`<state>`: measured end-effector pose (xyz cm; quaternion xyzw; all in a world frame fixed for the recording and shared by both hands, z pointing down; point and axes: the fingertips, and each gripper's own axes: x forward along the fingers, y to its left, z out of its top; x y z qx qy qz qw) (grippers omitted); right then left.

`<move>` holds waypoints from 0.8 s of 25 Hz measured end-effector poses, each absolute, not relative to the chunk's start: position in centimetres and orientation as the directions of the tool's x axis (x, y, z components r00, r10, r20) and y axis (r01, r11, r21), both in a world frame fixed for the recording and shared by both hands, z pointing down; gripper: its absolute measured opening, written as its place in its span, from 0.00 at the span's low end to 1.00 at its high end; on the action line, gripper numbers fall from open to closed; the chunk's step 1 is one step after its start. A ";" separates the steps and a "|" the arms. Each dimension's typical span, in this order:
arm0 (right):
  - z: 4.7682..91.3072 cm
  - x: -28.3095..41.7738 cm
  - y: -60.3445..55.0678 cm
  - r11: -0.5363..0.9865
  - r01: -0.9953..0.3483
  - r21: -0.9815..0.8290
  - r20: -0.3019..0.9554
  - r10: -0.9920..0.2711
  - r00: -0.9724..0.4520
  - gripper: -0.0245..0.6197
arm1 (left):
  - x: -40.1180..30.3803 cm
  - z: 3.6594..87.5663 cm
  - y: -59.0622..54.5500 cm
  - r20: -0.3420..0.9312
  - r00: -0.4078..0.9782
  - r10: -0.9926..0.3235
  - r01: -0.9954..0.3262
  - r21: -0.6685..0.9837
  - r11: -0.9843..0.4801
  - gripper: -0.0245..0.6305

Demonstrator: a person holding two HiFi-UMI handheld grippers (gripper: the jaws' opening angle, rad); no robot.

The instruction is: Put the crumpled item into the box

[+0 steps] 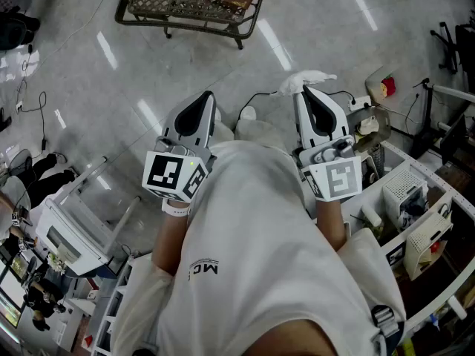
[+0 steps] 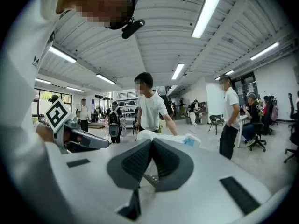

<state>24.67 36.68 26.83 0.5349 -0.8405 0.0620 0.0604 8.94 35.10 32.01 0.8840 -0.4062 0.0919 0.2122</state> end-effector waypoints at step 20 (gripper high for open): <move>27.2 23.3 42.4 0.450 -0.883 -0.132 0.139 -0.874 -0.466 0.07 | 7.5 30.8 41.0 0.309 0.620 -0.721 -0.785 0.264 -0.561 0.07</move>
